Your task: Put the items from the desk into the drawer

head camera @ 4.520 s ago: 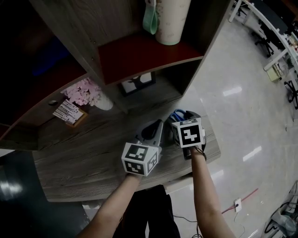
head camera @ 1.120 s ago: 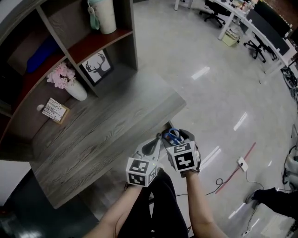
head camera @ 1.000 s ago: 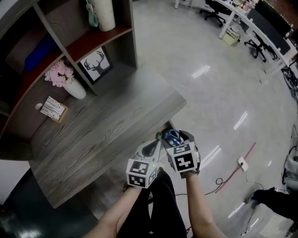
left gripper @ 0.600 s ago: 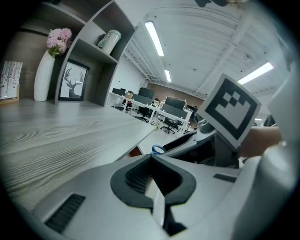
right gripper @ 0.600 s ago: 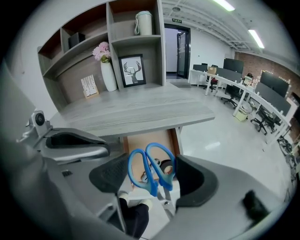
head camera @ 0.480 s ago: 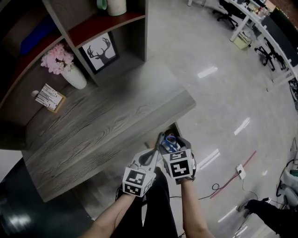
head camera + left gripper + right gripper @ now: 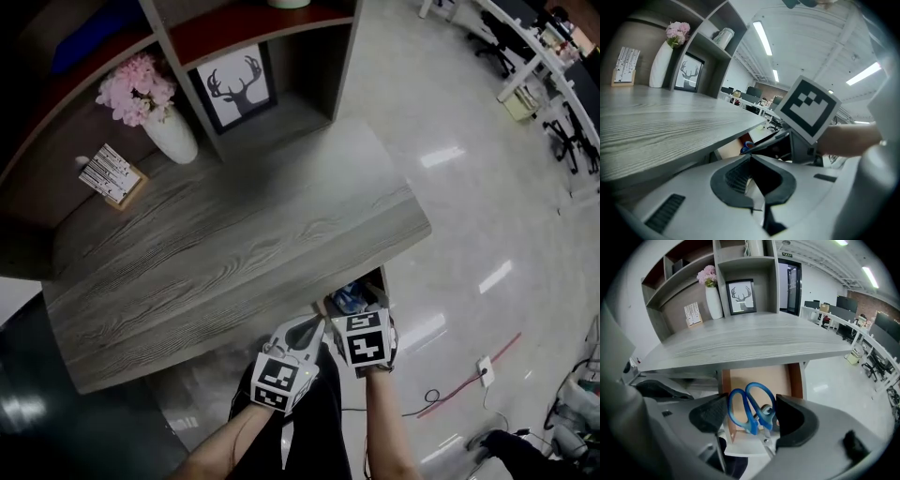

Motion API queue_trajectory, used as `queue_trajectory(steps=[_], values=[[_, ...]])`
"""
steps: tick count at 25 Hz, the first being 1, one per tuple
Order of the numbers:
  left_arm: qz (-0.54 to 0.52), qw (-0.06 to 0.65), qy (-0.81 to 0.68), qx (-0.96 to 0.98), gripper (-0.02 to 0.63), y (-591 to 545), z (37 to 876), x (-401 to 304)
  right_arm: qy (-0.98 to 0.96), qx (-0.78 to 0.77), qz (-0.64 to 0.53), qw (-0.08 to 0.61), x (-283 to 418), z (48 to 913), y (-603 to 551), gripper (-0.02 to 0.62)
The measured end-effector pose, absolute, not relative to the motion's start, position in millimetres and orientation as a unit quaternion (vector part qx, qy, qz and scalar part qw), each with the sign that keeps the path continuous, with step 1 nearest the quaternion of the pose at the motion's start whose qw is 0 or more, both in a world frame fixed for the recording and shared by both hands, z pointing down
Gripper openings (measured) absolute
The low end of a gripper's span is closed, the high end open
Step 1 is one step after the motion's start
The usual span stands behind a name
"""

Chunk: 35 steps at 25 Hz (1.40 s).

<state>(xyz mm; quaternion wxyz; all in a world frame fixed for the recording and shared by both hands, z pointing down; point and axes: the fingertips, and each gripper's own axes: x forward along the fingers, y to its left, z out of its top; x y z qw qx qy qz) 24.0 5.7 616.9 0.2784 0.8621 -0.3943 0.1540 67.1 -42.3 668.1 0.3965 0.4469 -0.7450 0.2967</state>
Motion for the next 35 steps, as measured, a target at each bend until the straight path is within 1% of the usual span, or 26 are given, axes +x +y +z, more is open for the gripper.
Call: queue_trajectory(steps=[7,12,22,27,28,29,30,35], values=[[0.154,0.286,-0.405,0.855,0.009,0.5,625.9,13.2,-0.771,0.431,0.262,0.389,48.7,683.9,-63.7,0.329],[0.153,0.290,-0.402,0.855,0.009,-0.2,625.3,19.5,-0.763,0.438,0.234,0.415,58.6,686.6,-55.6,0.330],[0.153,0.284,-0.386,0.864,0.009,3.6,616.5,34.9,-0.756,0.444,0.262,0.404,73.7,682.1,-44.5,0.330],[0.157,0.284,-0.378,0.867,0.009,9.5,615.8,38.4,-0.748,0.440,0.277,0.413,79.2,685.5,-32.2,0.328],[0.158,0.285,-0.379,0.866,0.009,10.6,616.8,38.0,-0.740,0.455,0.276,0.410,83.6,684.2,-32.6,0.306],[0.158,0.285,-0.379,0.866,0.009,11.2,616.6,37.6,-0.731,0.475,0.274,0.407,89.3,682.1,-33.4,0.122],[0.156,0.285,-0.379,0.866,0.009,11.6,615.7,37.3,-0.722,0.489,0.275,0.403,94.0,680.8,-33.1,0.011],[0.150,0.283,-0.380,0.868,0.009,11.4,608.6,36.8,-0.716,0.497,0.295,0.391,94.3,675.7,-23.7,0.011]])
